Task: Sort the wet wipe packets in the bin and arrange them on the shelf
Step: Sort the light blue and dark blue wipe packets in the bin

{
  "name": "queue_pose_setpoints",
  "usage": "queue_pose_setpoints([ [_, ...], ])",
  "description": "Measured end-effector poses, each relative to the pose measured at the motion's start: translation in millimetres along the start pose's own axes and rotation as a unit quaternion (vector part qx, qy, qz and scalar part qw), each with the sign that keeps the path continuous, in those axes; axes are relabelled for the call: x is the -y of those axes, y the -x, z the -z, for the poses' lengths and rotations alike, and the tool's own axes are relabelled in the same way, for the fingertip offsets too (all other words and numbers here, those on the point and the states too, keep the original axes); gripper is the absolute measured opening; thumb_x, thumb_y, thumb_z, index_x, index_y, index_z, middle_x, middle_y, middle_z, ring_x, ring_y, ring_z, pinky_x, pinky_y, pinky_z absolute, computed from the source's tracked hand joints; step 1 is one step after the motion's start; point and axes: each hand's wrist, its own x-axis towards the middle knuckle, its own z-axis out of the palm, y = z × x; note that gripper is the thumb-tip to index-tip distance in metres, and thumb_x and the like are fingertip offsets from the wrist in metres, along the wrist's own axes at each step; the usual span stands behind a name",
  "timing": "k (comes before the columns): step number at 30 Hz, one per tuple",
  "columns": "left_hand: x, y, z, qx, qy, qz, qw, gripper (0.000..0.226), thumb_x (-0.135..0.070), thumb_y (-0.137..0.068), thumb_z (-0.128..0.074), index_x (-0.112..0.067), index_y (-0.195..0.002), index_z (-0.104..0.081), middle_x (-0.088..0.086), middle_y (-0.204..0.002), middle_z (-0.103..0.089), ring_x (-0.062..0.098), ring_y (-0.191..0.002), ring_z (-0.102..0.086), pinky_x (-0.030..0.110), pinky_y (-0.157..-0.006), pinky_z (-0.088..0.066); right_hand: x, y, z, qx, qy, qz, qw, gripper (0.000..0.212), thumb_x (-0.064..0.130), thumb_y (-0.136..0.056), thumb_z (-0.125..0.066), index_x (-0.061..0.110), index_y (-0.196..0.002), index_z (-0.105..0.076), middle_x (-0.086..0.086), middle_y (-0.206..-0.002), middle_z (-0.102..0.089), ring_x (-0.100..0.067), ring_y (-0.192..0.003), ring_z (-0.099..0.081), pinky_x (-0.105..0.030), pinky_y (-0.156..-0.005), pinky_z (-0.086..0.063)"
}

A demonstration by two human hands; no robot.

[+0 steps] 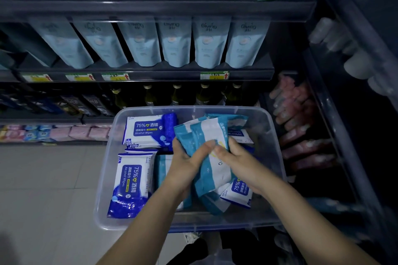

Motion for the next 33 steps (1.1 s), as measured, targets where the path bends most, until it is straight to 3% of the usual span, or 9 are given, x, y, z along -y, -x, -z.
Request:
queue_pose_setpoints([
  [8, 10, 5, -4, 0.036, -0.044, 0.030, 0.998, 0.075, -0.027, -0.068, -0.084, -0.023, -0.125, -0.035, -0.001, -0.112, -0.069, 0.014, -0.101, -0.067, 0.041, -0.094, -0.051, -9, 5, -3, -0.005, -0.032, -0.013, 0.999, 0.026, 0.021, -0.098, -0.045, 0.045, -0.109, -0.047, 0.016, -0.118, -0.060, -0.003, -0.107, -0.058, -0.029, -0.097, -0.046],
  [13, -4, 5, 18, 0.075, -0.041, 0.060, 0.995, 0.053, -0.025, -0.083, -0.071, -0.021, -0.128, -0.043, 0.002, -0.112, -0.069, 0.018, -0.100, -0.068, 0.035, -0.085, -0.055, -4, 2, -13, 0.003, -0.124, -0.041, 0.991, 0.029, 0.021, -0.092, -0.055, 0.039, -0.114, -0.052, 0.009, -0.108, -0.068, -0.010, -0.097, -0.066, -0.030, -0.083, -0.054],
  [17, -18, 3, 33, 0.108, -0.083, 0.083, 0.987, 0.069, -0.042, -0.078, -0.072, -0.022, -0.135, -0.041, 0.001, -0.116, -0.068, 0.017, -0.104, -0.066, 0.037, -0.093, -0.051, -1, -4, -23, 0.019, -0.176, -0.053, 0.983, 0.037, 0.015, -0.089, -0.058, 0.033, -0.121, -0.051, 0.002, -0.109, -0.070, -0.017, -0.100, -0.066, -0.035, -0.087, -0.052],
  [19, -23, -1, 32, 0.107, -0.109, 0.091, 0.984, 0.069, -0.046, -0.081, -0.069, -0.023, -0.137, -0.037, -0.001, -0.118, -0.067, 0.015, -0.105, -0.066, 0.037, -0.096, -0.050, -1, -6, -25, 0.018, -0.180, -0.046, 0.982, 0.038, 0.017, -0.089, -0.059, 0.030, -0.124, -0.050, 0.002, -0.111, -0.069, -0.017, -0.101, -0.066, -0.035, -0.087, -0.053],
  [23, -36, -10, 18, 0.092, -0.148, 0.071, 0.982, 0.020, -0.038, -0.091, -0.059, -0.029, -0.106, -0.050, -0.003, -0.107, -0.068, 0.014, -0.096, -0.067, 0.031, -0.085, -0.054, 1, -11, -19, 0.009, -0.195, -0.026, 0.980, 0.051, 0.033, -0.080, -0.061, 0.027, -0.129, -0.049, 0.001, -0.116, -0.068, -0.018, -0.105, -0.065, -0.038, -0.088, -0.052],
  [26, -46, -15, 18, 0.049, -0.135, 0.033, 0.989, 0.035, -0.034, -0.092, -0.058, -0.013, -0.119, -0.056, 0.006, -0.110, -0.070, 0.021, -0.097, -0.068, 0.039, -0.089, -0.054, -2, -21, -6, -0.003, -0.216, -0.011, 0.976, 0.058, 0.053, -0.080, -0.047, 0.027, -0.132, -0.048, 0.002, -0.120, -0.064, -0.014, -0.105, -0.063, -0.035, -0.085, -0.052],
  [29, -54, -19, 35, -0.021, -0.073, 0.007, 0.997, 0.034, -0.031, -0.092, -0.059, -0.008, -0.117, -0.058, 0.004, -0.099, -0.074, 0.019, -0.087, -0.071, 0.032, -0.073, -0.058, -21, -29, 6, -0.057, 0.012, -0.012, 0.998, 0.055, 0.050, -0.084, -0.050, 0.023, -0.132, -0.045, 0.006, -0.122, -0.051, -0.011, -0.111, -0.051, -0.028, -0.092, -0.045],
  [31, -58, -21, 50, -0.057, -0.060, -0.010, 0.997, 0.025, -0.029, -0.091, -0.060, -0.012, -0.108, -0.060, 0.000, -0.090, -0.075, 0.013, -0.077, -0.071, 0.026, -0.063, -0.056, -42, -34, 10, -0.034, 0.263, 0.009, 0.964, 0.051, 0.039, -0.086, -0.061, 0.021, -0.131, -0.047, 0.003, -0.125, -0.047, -0.014, -0.117, -0.046, -0.025, -0.094, -0.040],
  [33, -60, -20, 63, -0.090, -0.060, -0.021, 0.994, 0.029, -0.031, -0.090, -0.062, -0.011, -0.111, -0.060, 0.002, -0.096, -0.073, 0.014, -0.078, -0.071, 0.028, -0.067, -0.056, -58, -36, 5, 0.021, 0.401, 0.021, 0.916, 0.057, 0.033, -0.087, -0.064, 0.018, -0.138, -0.043, -0.002, -0.137, -0.044, -0.019, -0.127, -0.039, -0.028, -0.104, -0.032],
])
